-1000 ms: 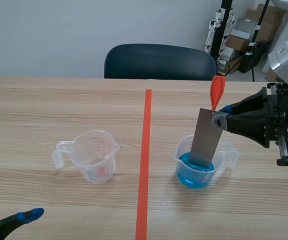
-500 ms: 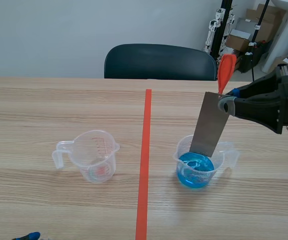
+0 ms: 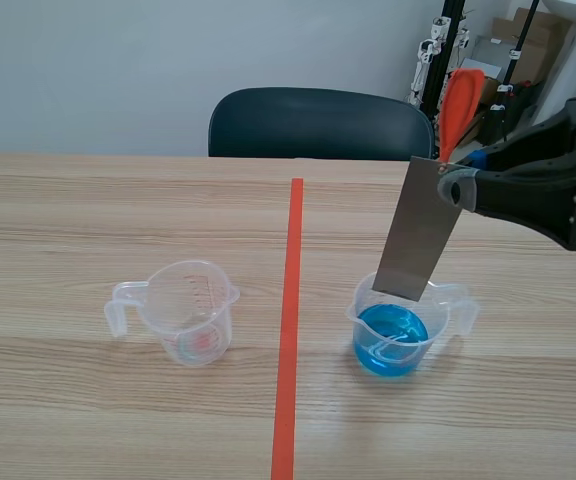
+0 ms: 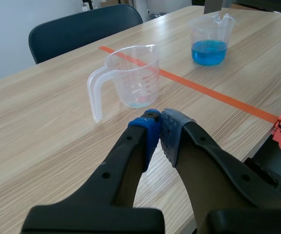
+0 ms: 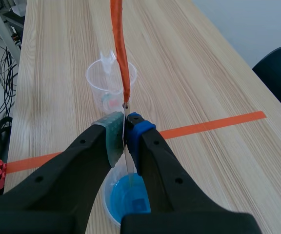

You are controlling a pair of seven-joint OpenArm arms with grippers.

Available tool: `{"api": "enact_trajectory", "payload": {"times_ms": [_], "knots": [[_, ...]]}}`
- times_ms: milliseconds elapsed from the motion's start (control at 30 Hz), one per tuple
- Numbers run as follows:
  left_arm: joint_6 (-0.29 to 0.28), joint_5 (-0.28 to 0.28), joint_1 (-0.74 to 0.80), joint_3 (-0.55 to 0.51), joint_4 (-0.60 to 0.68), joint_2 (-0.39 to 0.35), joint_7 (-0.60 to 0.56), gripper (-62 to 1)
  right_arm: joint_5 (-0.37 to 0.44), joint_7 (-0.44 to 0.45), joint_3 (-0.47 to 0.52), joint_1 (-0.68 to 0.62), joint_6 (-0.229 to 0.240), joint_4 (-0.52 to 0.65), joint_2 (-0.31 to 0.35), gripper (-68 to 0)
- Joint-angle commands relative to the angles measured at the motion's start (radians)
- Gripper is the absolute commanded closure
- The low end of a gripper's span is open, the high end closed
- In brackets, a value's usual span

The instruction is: Do the redox reaction experiment. raise the plate out of the solution

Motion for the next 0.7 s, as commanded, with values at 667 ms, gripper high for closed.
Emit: {"api": "enact_trajectory", "payload": {"times_ms": [667], "knots": [[-0.237,-0.19,-0.016,-0.228,0.151,-0.432,0.181,-3.9,0.222,-0.171,0.023,0.114,0.005,0.101,0.061,-0.6]]}}
